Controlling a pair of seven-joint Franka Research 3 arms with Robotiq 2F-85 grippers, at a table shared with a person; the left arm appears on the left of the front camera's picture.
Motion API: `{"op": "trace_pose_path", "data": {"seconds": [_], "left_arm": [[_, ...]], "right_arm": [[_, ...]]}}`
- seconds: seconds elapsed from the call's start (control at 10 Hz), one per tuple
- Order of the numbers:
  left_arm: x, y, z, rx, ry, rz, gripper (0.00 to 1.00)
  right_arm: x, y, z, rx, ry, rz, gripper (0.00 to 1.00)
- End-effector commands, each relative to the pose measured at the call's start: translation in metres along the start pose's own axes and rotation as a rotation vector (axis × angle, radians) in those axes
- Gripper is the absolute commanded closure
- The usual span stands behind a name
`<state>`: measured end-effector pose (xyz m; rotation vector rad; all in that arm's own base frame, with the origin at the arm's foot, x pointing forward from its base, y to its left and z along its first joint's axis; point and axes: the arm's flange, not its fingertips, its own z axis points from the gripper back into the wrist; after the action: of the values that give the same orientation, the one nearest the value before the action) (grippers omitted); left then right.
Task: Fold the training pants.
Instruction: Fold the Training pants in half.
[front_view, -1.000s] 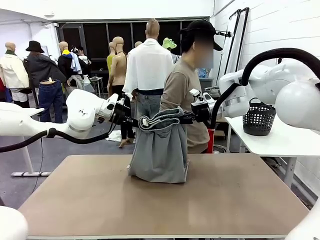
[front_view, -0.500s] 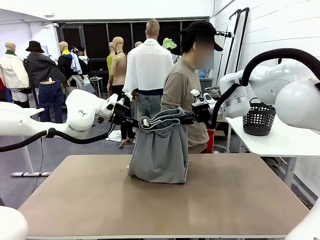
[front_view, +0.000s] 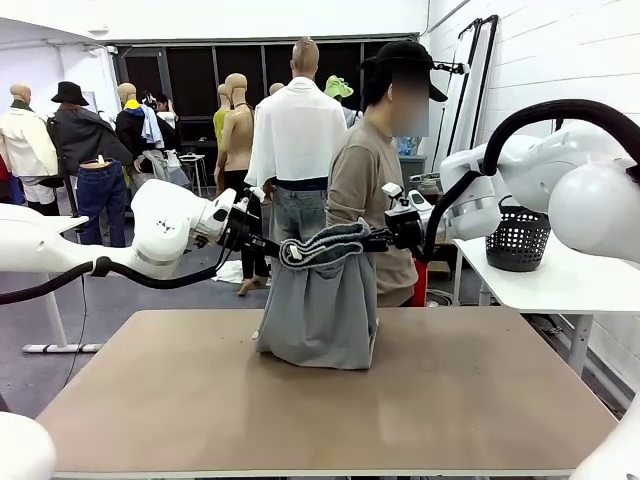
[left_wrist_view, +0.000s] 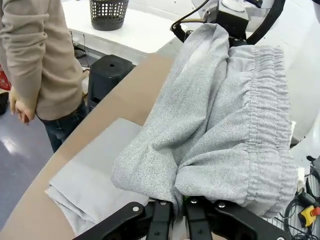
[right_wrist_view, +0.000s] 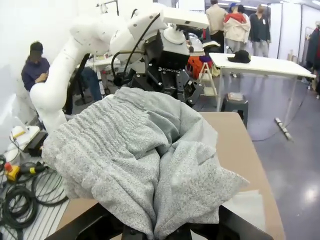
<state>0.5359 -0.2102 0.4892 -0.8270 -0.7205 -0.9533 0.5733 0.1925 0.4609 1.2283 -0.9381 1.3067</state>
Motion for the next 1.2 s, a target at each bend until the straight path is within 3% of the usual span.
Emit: {"op": "trace_pose_path", "data": {"seconds": [0.0,0.4,0.8,1.0,1.1], "left_arm": [[-0.018,-0.012,0.004,-0.046,0.038,0.124,1.00],[-0.073,-0.021,-0.009,-0.116,0.132,0.401,1.00],[-0.119,-0.017,-0.030,-0.159,0.185,0.566,1.00],[-0.119,-0.004,-0.023,-0.078,0.138,0.556,1.00],[-0.114,-0.006,-0.017,-0.047,0.058,0.547,1.00]], "right_arm": [[-0.022,0.014,-0.008,-0.002,-0.092,-0.126,1.00],[-0.068,0.033,-0.021,0.008,-0.198,-0.302,1.00],[-0.119,0.044,-0.029,0.004,-0.246,-0.488,1.00],[-0.127,0.045,-0.023,-0.009,-0.188,-0.499,1.00],[-0.132,0.047,-0.033,0.025,-0.187,-0.469,1.00]]}}
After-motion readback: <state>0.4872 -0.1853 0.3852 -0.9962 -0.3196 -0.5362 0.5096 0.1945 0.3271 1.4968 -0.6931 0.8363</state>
